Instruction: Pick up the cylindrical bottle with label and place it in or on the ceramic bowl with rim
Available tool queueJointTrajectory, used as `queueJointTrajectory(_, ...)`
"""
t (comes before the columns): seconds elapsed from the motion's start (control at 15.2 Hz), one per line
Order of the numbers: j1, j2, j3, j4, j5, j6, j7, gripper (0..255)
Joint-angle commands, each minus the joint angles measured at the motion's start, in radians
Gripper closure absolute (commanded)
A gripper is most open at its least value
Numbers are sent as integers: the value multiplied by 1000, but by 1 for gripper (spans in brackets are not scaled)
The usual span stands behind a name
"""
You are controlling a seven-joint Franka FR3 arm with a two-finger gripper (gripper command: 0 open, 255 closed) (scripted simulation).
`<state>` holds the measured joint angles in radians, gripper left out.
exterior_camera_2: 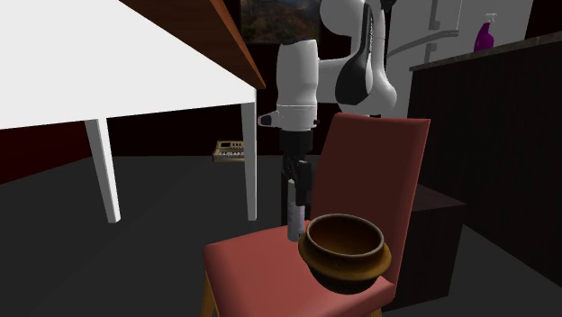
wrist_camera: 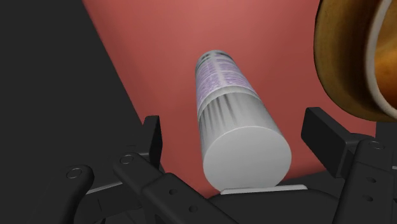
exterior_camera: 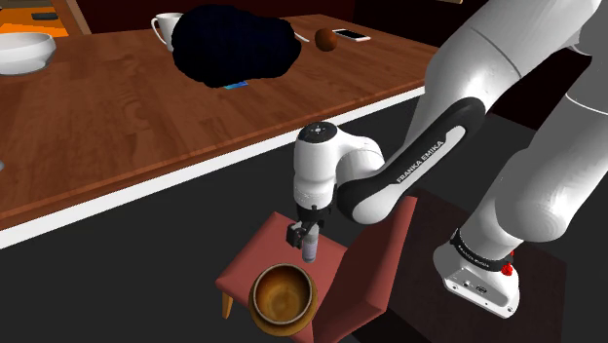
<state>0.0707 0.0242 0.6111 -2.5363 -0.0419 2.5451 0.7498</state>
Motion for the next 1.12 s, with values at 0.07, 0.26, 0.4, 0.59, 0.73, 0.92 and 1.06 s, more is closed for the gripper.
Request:
queueJointTrajectory(0.07, 0, 2, 0, 0, -2, 2, 1, 0)
queueJointTrajectory(0.26, 0, 1, 0, 0, -2, 1, 1, 255)
queueJointTrajectory(0.4, 0, 1, 0, 0, -2, 1, 1, 255)
queueJointTrajectory(0.59, 0, 2, 0, 0, -2, 1, 1, 255)
queueJointTrajectory(0.73, 0, 1, 0, 0, -1, 1, 1, 255)
queueJointTrajectory(0.92, 0, -14, 2, 2, 15, -13, -11, 255)
queueJointTrajectory(1.06, 1, -45, 4, 6, 45, -42, -33, 255)
